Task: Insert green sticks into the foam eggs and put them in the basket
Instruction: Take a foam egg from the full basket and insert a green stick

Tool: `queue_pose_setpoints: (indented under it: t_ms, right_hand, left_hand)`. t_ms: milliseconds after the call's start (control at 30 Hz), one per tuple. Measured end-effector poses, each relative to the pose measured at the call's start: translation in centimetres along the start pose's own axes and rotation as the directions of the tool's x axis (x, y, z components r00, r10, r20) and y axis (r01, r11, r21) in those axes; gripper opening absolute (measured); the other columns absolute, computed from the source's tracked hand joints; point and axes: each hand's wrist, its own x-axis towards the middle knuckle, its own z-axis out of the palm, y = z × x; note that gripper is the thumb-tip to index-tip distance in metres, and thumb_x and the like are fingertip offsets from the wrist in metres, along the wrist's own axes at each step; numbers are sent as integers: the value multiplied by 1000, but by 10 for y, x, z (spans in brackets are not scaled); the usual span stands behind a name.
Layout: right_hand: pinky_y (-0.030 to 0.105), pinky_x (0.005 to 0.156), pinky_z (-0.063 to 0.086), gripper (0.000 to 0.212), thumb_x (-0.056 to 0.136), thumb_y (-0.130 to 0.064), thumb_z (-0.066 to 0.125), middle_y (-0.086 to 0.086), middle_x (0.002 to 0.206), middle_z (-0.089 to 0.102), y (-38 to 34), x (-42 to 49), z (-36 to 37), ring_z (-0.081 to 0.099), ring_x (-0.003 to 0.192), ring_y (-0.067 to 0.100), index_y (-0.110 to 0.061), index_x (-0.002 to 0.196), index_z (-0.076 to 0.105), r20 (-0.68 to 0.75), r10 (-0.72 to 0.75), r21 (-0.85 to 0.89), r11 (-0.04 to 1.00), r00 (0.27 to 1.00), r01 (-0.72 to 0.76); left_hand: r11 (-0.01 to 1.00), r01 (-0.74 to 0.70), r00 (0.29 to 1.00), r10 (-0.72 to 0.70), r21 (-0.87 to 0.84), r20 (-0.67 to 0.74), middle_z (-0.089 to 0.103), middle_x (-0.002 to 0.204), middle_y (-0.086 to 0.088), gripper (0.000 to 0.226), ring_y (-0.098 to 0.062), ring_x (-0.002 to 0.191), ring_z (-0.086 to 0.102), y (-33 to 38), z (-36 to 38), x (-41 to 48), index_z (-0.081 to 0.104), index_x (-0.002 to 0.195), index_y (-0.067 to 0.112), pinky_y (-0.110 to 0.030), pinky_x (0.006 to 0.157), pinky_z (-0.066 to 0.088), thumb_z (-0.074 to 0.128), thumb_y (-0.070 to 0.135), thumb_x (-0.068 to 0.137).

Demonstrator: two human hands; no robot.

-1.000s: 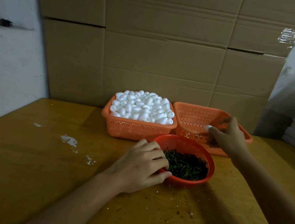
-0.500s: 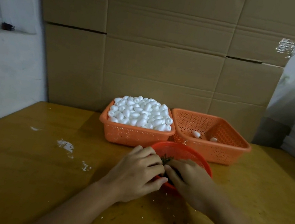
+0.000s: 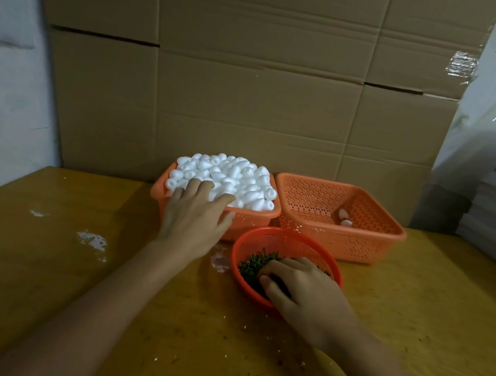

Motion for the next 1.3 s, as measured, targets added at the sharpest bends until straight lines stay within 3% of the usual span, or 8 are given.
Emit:
queue_pose_setpoints:
  t_ms: [233,400,533,633,800,933,1033,1300]
  right_hand:
    - [35,92,46,34,109,-48,35,-16,117,63,-2,-1,0,52,111,10,-35,125,62,10,14,2,1000,1000,-14]
    - [35,92,46,35,108,-49,34,-17,117,63,-2,-1,0,51,111,9,-36,124,62,11,21,-2,1000,1000,-21]
    - [33,90,45,35,108,-50,33,-18,117,62,-2,0,1,51,110,8,-36,123,61,8,24,-5,1000,1000,-24]
    - [31,88,44,35,108,-50,31,-19,116,62,-2,0,1,51,109,7,-37,123,61,5,26,-13,1000,1000,-26]
    - [29,86,42,35,108,-50,32,-19,115,62,-3,-1,1,51,109,6,-37,122,61,-1,24,-20,1000,1000,-25]
    - [29,87,43,34,108,-48,32,-19,114,62,-3,-1,1,51,109,7,-36,120,61,-5,21,-22,1000,1000,-21]
    - [30,88,43,34,108,-49,32,-18,113,62,-3,-2,2,51,108,7,-36,120,61,-11,15,-22,1000,1000,-15]
    - [29,89,43,36,108,-50,30,-18,113,62,-1,-3,3,51,107,7,-36,121,61,-17,-3,-12,1000,1000,3]
  left_hand:
    - [1000,-15,1000,15,-21,13,65,134,8,43,-22,125,48,-5,1,10,70,131,35,-44,102,37,36,49,109]
    - [972,50,988,-83,-231,-133,68,130,5,32,-25,123,52,-6,-9,1,74,126,27,-44,102,43,61,44,102]
    - [937,43,936,-159,-347,-313,72,99,5,10,-23,99,60,-5,-22,-8,71,96,20,-39,82,50,78,26,92]
    - [900,89,913,-246,-427,-327,66,81,8,22,-17,85,60,-4,-29,-15,62,82,20,-33,67,46,83,21,87]
    - [720,77,913,-329,-690,-241,68,90,13,39,1,78,68,2,-31,-25,49,88,32,-19,70,49,82,14,83]
    - [355,89,937,-346,-931,-42,74,103,7,40,-6,87,75,15,-24,-39,57,96,30,-23,71,58,80,-1,83]
    - [174,122,954,-291,-977,67,78,103,3,33,-13,91,77,21,-16,-51,68,100,19,-21,72,59,80,-7,83]
    - [66,81,980,-187,-995,67,77,115,1,15,-17,102,76,25,-13,-68,82,92,8,-29,80,63,83,-4,84]
